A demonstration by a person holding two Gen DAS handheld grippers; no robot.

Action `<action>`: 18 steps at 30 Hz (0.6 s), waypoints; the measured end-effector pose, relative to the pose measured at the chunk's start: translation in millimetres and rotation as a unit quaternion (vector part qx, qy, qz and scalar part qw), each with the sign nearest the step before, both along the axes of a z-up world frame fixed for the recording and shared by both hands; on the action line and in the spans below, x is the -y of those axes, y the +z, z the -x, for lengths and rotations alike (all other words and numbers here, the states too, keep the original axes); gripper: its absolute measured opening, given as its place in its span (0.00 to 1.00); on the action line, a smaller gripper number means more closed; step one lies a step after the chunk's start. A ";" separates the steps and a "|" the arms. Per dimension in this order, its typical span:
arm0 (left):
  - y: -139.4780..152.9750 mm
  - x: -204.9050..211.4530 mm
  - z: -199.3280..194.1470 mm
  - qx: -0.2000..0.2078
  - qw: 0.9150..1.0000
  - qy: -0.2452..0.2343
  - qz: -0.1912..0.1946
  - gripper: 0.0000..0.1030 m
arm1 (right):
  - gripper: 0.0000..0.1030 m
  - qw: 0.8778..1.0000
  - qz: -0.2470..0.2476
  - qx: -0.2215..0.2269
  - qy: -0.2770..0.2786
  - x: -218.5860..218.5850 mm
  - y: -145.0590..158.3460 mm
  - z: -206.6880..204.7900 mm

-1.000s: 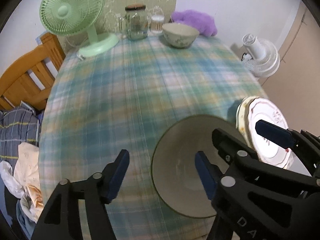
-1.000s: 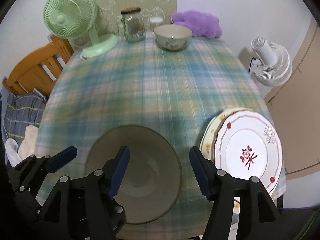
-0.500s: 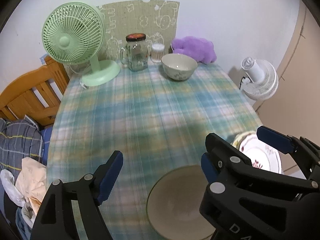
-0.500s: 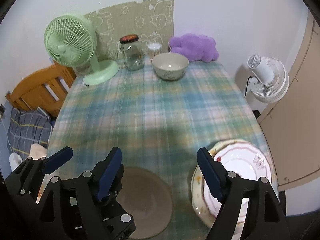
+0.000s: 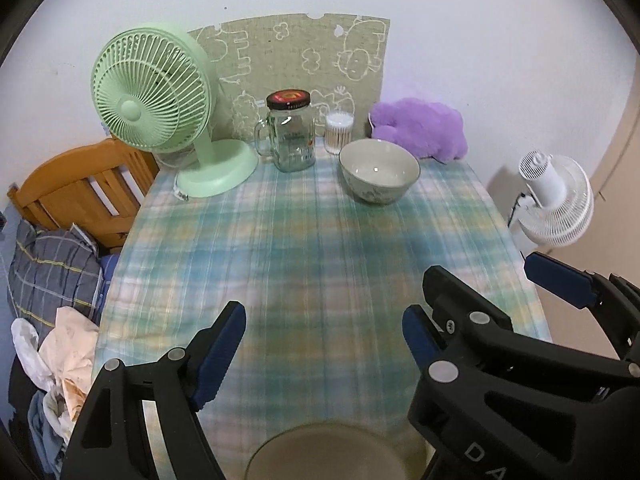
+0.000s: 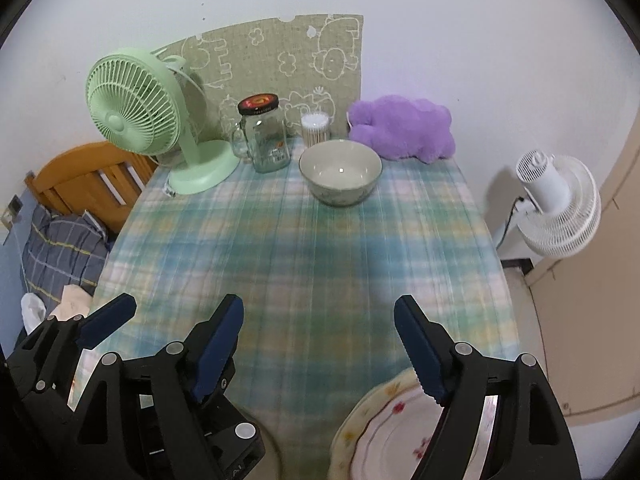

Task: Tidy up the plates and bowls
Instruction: 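Move both tools toward the grey bowl beside the purple plush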

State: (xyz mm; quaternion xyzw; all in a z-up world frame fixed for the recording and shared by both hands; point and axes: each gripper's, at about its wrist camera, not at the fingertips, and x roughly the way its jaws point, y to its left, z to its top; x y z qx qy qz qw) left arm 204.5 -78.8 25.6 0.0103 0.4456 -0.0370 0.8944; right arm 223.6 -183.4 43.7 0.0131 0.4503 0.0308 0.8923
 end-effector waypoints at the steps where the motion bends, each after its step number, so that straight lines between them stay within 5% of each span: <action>1: 1.1 4.8 -6.0 0.001 1.000 0.006 -0.002 0.80 | 0.78 1.000 -0.001 0.001 0.004 5.1 0.9 -6.1; 18: 8.0 54.6 -70.3 0.028 0.995 0.092 -0.028 0.80 | 0.78 0.997 -0.002 0.031 0.072 54.3 6.6 -91.2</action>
